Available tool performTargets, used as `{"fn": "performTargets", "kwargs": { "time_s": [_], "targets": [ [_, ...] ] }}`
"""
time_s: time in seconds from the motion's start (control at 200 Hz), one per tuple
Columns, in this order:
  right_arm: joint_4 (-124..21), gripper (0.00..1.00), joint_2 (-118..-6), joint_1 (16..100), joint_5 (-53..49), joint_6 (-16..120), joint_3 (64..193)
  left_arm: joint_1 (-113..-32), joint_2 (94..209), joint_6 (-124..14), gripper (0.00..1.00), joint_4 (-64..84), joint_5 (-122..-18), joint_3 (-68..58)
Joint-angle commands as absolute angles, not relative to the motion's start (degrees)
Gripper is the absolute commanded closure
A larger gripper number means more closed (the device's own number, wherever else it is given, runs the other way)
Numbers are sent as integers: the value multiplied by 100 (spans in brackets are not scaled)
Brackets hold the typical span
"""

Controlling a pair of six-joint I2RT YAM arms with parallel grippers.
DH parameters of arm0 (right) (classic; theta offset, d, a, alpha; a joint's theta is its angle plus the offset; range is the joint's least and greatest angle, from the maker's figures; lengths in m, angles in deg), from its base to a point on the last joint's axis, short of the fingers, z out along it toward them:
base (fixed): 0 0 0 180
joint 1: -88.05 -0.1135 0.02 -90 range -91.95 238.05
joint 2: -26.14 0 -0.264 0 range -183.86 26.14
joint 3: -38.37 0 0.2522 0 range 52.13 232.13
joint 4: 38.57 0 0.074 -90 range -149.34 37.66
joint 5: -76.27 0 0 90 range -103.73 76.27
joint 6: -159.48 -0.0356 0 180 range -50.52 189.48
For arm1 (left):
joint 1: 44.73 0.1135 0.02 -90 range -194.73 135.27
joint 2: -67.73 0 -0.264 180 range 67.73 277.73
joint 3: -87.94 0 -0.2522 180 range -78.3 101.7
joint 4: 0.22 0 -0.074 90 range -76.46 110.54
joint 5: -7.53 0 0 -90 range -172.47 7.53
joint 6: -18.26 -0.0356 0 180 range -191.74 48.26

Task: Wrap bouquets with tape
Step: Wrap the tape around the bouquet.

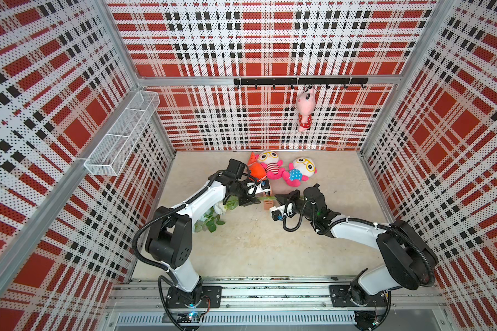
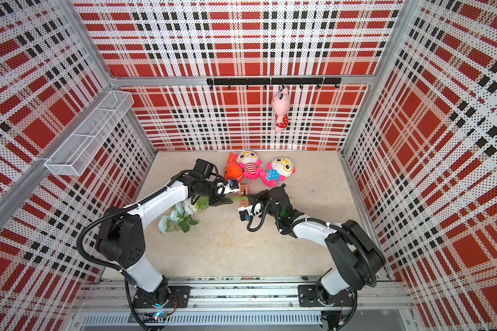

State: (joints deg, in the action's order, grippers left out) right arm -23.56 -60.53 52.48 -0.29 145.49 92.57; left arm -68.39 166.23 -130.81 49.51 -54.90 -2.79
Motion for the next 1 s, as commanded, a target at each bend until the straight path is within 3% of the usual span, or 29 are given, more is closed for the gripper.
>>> {"fn": "performTargets", "kwargs": {
  "time_s": [0.0, 0.095, 0.195, 0.251, 0.386, 0.496, 0.561, 0.676, 0.827, 0.992],
  "targets": [
    [-2262, 100, -6085, 5172, 72, 14559, 9399, -6867, 16773, -13460, 64, 5408, -5342, -55],
    [-2373, 100, -6142, 5172, -70, 14443, 9414, -6899, 16809, -13516, 86, 5542, -5350, 31],
    [-2481, 96, -6140, 5177, -106, 14081, 9389, -6912, 16795, -13468, 98, 5532, -5424, 79],
    [-2628, 85, -6078, 5188, -35, 13674, 9424, -6924, 16780, -13424, 100, 5522, -5467, 126],
    [-3362, 46, -5714, 5323, 484, 12343, 9589, -7099, 16633, -13180, 100, 5310, -5922, 99],
    [-4738, 23, -5495, 5956, 1866, 10900, 10353, -7264, 16422, -12970, 100, 4924, -6411, -69],
    [-5624, 1, -5472, 6413, 2938, 10322, 10862, -7368, 16272, -12885, 100, 4667, -6684, -211],
    [-6803, 0, -5473, 6897, 3904, 9923, 11433, -7580, 15940, -12801, 100, 4081, -7240, -588],
    [-7449, 0, -5704, 6924, 2823, 9085, 12219, -7852, 15484, -12864, 100, 3365, -7798, -1038],
    [-9353, 0, -6824, 6922, 2940, 9395, 13727, -8111, 15136, -12971, 100, 2928, -8311, -1386]
  ]
}}
